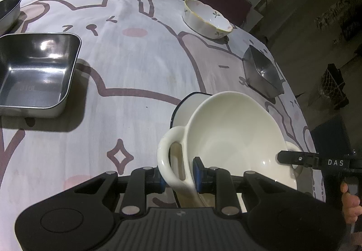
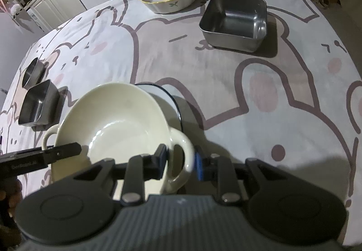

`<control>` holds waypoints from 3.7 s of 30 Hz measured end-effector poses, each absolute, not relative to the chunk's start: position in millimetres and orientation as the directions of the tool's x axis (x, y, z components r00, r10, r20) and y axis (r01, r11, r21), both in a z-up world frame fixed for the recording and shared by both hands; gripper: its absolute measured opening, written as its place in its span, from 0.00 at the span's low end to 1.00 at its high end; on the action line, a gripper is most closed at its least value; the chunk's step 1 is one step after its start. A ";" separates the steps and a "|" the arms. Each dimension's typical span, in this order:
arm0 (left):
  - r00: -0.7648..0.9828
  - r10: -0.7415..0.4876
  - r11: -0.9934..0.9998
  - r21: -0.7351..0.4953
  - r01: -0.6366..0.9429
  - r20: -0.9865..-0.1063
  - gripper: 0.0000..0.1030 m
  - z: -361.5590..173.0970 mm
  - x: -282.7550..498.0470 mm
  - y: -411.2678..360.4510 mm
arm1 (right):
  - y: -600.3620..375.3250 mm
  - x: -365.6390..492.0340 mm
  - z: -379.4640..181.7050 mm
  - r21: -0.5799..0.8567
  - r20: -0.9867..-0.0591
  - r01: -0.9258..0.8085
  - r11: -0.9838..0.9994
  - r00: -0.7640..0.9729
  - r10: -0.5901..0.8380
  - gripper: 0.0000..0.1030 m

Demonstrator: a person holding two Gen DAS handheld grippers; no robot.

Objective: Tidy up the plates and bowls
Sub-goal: 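Lower the cream bowl with both tools onto the dark-rimmed white plate, then open both tools to release the cream bowl rim, then move both tools to the yellow-rimmed lemon bowl and close on its rim, then lift the lemon bowl with both tools and carry it over the cream bowl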

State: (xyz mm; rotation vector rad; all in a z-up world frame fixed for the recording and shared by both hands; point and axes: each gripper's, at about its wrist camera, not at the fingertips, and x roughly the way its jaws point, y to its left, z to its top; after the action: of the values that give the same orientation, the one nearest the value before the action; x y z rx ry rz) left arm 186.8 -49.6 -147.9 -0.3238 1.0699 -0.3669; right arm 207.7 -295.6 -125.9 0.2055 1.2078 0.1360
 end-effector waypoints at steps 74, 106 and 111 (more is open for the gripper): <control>0.579 -0.397 0.915 -0.352 0.196 -0.712 0.49 -118.9 484.7 -123.1 | -353.4 521.4 -126.2 0.285 -0.757 -0.070 0.956 0.596 0.269 0.63; 0.644 -0.329 0.944 -0.249 0.216 -0.690 0.11 -48.3 387.6 -120.5 | -306.2 453.7 -89.0 0.247 -0.764 -0.067 0.967 0.600 0.237 0.10; 0.650 -0.324 0.946 -0.239 0.218 -0.687 0.11 -31.7 329.8 -108.6 | -293.3 399.2 -70.1 0.266 -0.752 -0.075 0.961 0.608 0.256 0.10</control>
State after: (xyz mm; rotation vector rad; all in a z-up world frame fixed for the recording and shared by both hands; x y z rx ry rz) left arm 329.8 -108.6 -31.7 -0.1392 0.8063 -0.3089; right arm 399.2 -293.3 -70.1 0.2166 0.8987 0.1926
